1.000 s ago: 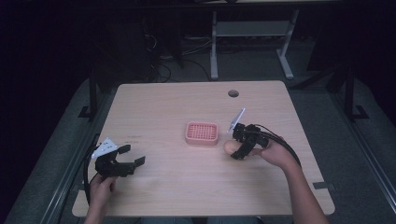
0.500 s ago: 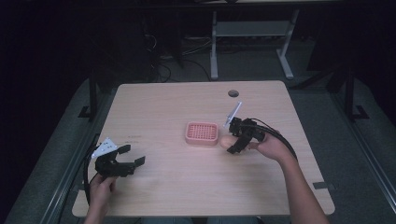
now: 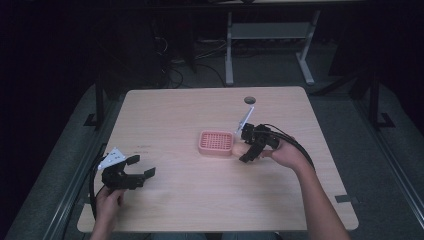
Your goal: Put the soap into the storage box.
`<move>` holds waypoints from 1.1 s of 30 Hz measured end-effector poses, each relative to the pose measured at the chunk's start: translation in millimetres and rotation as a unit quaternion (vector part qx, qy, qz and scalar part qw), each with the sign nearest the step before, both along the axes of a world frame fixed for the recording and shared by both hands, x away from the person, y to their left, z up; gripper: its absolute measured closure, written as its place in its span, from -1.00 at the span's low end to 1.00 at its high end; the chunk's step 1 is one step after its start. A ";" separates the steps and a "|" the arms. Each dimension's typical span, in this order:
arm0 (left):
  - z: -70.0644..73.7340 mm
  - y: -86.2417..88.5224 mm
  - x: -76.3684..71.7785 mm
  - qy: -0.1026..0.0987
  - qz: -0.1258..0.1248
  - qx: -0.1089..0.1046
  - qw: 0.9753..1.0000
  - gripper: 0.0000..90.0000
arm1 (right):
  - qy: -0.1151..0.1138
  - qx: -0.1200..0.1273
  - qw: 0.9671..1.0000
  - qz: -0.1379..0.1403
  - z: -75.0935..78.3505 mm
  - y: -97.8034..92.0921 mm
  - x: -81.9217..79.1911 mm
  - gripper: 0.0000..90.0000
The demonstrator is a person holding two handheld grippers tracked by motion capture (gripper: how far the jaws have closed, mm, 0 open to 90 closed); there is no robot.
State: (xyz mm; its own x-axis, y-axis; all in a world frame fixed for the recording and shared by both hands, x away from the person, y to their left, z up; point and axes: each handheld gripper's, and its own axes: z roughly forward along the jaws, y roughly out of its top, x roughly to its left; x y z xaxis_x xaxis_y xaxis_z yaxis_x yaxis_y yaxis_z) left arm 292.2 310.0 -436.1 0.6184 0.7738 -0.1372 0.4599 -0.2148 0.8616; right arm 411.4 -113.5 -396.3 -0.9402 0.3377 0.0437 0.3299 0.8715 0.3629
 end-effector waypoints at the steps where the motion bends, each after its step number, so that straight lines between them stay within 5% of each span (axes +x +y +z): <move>1: 0.0 -0.1 -0.1 0.000 0.000 -0.001 1.000 -0.68 | -0.003 0.000 1.000 0.003 0.6 2.2 1.7 -0.29; 33: 0.2 0.8 0.2 -0.002 0.000 -0.002 1.000 -0.68 | -0.001 -0.011 1.000 0.025 2.3 31.9 24.6 -0.29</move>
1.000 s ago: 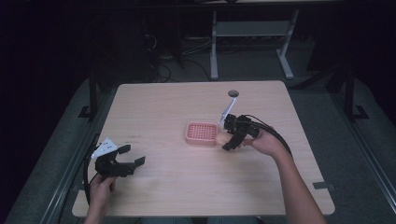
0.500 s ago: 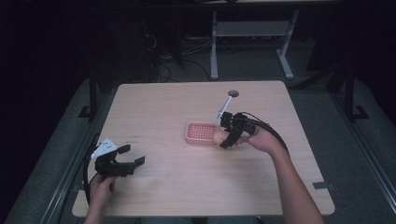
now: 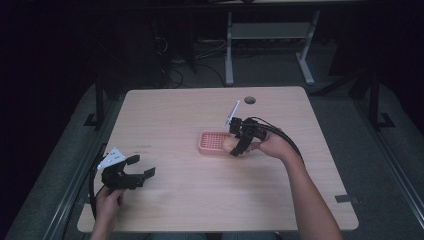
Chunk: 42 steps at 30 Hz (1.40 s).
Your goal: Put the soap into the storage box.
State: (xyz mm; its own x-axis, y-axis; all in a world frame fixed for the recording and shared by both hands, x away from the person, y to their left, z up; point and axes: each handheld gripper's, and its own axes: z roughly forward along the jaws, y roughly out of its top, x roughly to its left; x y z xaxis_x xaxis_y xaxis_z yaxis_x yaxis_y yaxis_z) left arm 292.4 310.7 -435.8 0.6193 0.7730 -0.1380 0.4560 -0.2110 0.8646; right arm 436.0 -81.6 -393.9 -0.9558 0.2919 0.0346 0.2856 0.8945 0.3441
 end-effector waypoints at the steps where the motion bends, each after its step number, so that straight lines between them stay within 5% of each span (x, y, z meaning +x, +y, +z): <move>1: -0.1 0.4 0.3 0.000 -0.001 0.001 1.000 -0.68 | 0.004 0.004 1.000 -0.001 0.4 0.4 0.9 -0.29; 25: 0.0 0.4 0.3 0.000 0.000 0.004 1.000 -0.68 | -0.002 -0.004 1.000 0.010 8.9 12.0 17.2 -0.29; 42: -0.1 -0.2 0.4 -0.001 0.001 0.001 1.000 -0.68 | -0.009 -0.014 0.999 0.029 21.3 38.6 30.8 -0.29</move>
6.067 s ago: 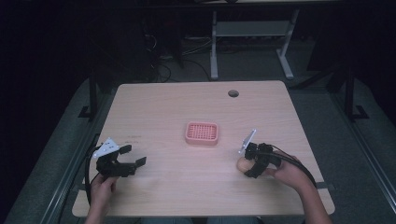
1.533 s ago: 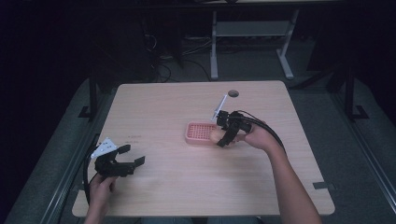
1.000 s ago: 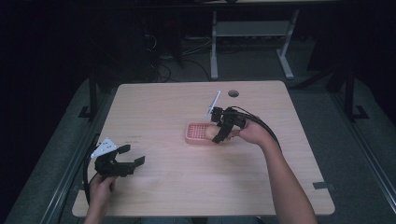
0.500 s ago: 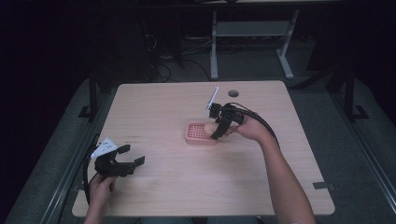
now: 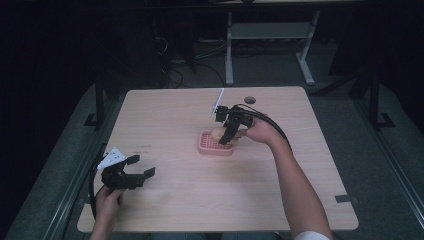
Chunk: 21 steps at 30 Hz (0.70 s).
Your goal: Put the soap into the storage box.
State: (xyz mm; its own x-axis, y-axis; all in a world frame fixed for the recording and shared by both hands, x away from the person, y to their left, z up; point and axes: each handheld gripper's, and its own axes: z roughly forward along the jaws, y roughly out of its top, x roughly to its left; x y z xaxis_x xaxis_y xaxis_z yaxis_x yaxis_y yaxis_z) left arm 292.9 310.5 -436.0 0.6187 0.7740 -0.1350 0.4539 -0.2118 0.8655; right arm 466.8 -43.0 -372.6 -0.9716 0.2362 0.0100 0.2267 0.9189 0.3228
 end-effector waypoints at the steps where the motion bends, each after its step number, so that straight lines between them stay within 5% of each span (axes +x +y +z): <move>1: 0.0 0.0 0.0 0.000 0.000 0.000 1.000 -0.68 | 0.000 0.000 1.000 0.000 0.0 0.0 0.0 -0.29; 6: 0.2 -0.6 -0.2 0.001 -0.001 -0.001 1.000 -0.68 | 0.004 0.010 1.000 0.000 -2.6 5.6 4.4 -0.29; 21: 0.3 -1.1 -0.1 0.000 -0.002 -0.003 1.000 -0.68 | 0.025 -0.014 1.000 0.000 -29.3 24.4 16.3 -0.29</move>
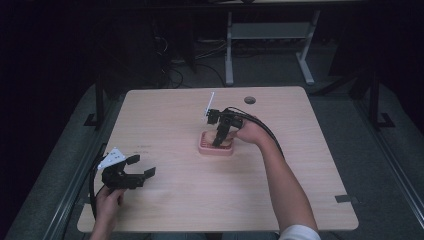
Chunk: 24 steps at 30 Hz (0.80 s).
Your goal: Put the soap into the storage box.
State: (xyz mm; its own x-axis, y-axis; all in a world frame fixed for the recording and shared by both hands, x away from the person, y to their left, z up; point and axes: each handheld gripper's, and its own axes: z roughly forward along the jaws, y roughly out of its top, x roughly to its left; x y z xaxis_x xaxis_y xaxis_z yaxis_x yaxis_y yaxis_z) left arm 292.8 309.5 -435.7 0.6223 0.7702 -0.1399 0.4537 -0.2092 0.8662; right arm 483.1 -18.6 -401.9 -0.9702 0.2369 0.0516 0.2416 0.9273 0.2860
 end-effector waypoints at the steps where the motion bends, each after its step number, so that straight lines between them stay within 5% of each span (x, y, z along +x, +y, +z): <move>1: 0.1 -0.1 0.1 0.000 -0.001 0.000 1.000 -0.68 | -0.001 -0.004 1.000 -0.001 -1.3 0.7 0.4 -0.29; 24: 0.3 0.2 0.3 0.001 -0.001 0.003 1.000 -0.68 | 0.004 -0.012 1.000 0.002 -10.3 6.4 3.6 -0.30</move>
